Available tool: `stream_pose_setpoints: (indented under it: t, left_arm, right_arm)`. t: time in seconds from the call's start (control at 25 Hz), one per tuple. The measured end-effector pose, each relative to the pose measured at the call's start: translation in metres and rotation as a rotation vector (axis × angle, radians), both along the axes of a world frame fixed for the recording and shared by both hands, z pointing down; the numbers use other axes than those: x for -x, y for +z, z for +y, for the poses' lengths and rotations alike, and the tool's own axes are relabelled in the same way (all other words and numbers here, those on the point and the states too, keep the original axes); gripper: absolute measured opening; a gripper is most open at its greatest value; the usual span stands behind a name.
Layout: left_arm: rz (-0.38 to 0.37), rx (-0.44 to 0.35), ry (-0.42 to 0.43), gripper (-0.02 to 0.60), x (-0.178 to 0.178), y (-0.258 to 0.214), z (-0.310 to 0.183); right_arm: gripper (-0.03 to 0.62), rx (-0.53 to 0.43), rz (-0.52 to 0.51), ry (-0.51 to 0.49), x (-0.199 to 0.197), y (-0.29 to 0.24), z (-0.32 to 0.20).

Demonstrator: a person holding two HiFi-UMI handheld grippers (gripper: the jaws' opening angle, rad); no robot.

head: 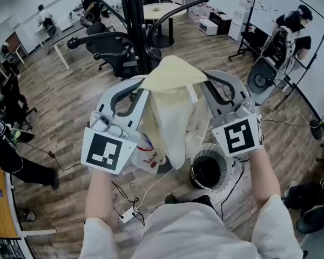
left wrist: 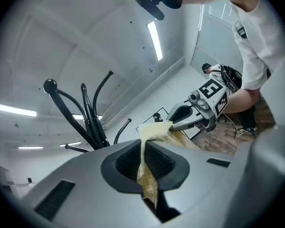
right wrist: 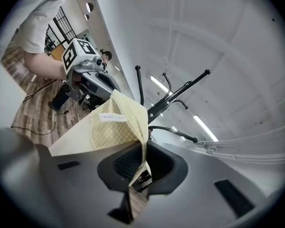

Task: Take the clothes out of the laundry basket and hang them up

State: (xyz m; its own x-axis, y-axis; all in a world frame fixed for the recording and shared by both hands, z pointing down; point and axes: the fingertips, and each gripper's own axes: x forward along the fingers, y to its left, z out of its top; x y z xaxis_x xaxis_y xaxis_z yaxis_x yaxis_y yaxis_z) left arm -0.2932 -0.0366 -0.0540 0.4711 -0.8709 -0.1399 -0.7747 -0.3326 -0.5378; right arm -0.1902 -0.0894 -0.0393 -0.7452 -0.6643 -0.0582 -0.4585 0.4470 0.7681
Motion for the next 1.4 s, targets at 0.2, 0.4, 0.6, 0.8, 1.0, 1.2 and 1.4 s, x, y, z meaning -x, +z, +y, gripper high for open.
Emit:
stream_pose_setpoints:
  t: [0.2, 0.4, 0.6, 0.8, 1.0, 1.2, 1.4]
  left_arm:
    - [-0.017, -0.054, -0.028, 0.031, 0.020, -0.052, -0.013]
    - [-0.045, -0.104, -0.084, 0.031, 0.019, -0.064, -0.018]
    - [-0.049, -0.172, -0.138, 0.031, 0.027, -0.092, -0.021]
    - [-0.066, -0.221, -0.171, 0.031, 0.036, -0.103, -0.026]
    - [-0.073, -0.225, -0.205, 0.031, 0.037, -0.096, -0.034]
    - [-0.071, -0.204, -0.220, 0.031, 0.045, -0.078, -0.043]
    - [-0.092, -0.199, -0.252, 0.031, 0.055, -0.068, -0.051]
  right_arm:
    - [0.031, -0.033, 0.005, -0.002, 0.019, -0.050, -0.015]
    - [0.031, -0.094, 0.009, -0.018, 0.020, -0.061, -0.025]
    - [0.031, -0.139, 0.008, -0.032, 0.035, -0.086, -0.041]
    - [0.031, -0.187, 0.004, -0.045, 0.054, -0.098, -0.057]
    - [0.031, -0.159, 0.012, -0.055, 0.066, -0.096, -0.079]
    - [0.031, -0.128, 0.041, -0.086, 0.077, -0.074, -0.090]
    - [0.031, -0.096, 0.053, -0.128, 0.090, -0.060, -0.098]
